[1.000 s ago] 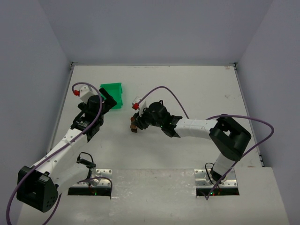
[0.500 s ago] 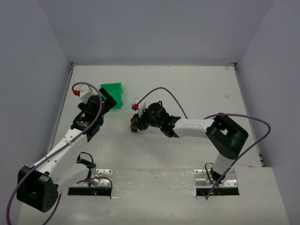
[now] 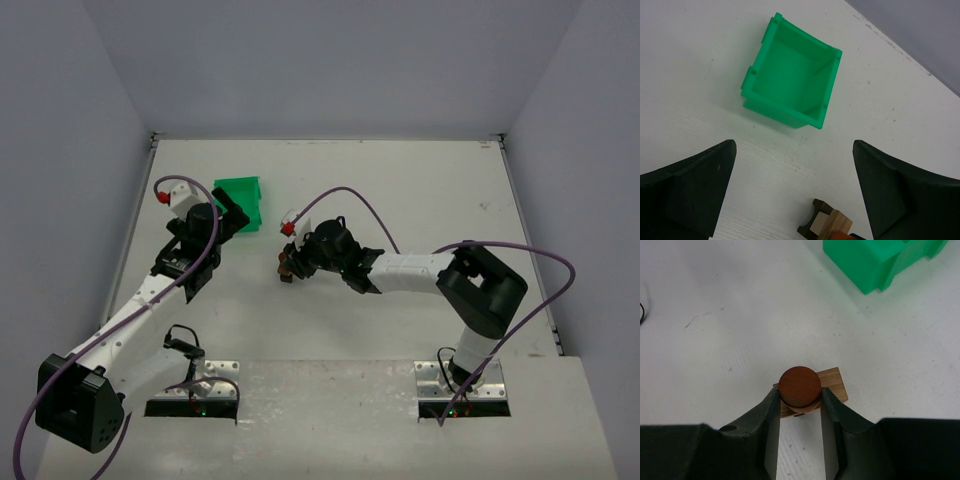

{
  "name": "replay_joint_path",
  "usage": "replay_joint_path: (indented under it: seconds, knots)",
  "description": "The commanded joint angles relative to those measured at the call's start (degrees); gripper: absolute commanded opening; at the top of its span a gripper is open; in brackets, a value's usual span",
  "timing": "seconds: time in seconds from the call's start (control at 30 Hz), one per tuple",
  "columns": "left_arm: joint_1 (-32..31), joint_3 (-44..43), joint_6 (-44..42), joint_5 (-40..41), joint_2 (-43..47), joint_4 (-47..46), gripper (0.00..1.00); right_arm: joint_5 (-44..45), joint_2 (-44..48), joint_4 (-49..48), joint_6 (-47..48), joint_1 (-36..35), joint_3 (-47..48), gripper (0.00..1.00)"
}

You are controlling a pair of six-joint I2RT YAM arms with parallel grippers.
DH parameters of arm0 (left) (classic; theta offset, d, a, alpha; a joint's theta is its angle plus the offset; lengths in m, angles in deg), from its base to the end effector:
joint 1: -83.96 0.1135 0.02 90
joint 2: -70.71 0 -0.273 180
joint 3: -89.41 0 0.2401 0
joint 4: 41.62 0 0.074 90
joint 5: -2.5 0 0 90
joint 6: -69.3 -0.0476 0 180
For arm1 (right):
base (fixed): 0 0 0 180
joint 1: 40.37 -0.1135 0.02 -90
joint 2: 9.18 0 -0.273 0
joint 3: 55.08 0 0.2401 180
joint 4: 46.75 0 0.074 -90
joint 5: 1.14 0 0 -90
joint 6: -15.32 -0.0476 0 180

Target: Build the wood block tower

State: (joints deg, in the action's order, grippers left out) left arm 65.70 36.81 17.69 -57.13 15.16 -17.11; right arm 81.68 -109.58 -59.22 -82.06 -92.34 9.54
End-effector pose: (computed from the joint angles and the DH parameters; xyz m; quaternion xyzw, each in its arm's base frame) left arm 0.2045 -0.0421 0.2732 -0.2780 0.7884 -0.0406 0.5472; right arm 0.2266 0.2994 0.1937 -0.3481 0.7584 0.3170 0.4508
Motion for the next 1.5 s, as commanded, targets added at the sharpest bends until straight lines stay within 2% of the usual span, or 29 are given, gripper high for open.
replay_joint_path:
  seconds: [0.0,1.17,1.47]
  knots:
    - [0.6,0.3,-0.5,-0.6,0.4,-2.8,1.0,0.8,-0.3,-3.0,0.2,-0.3,1.9,0.18]
    - [0.6,0.5,-1.8,-2.7,-0.1,-4.0,1.0,1.2,-0.8,-3.6,1.6,-0.3,2.0,0.22]
    - [0.6,0.4,-2.0,-3.1,-0.2,-4.1,1.0,1.1,-1.1,-3.9,1.5,-0.3,2.1,0.26]
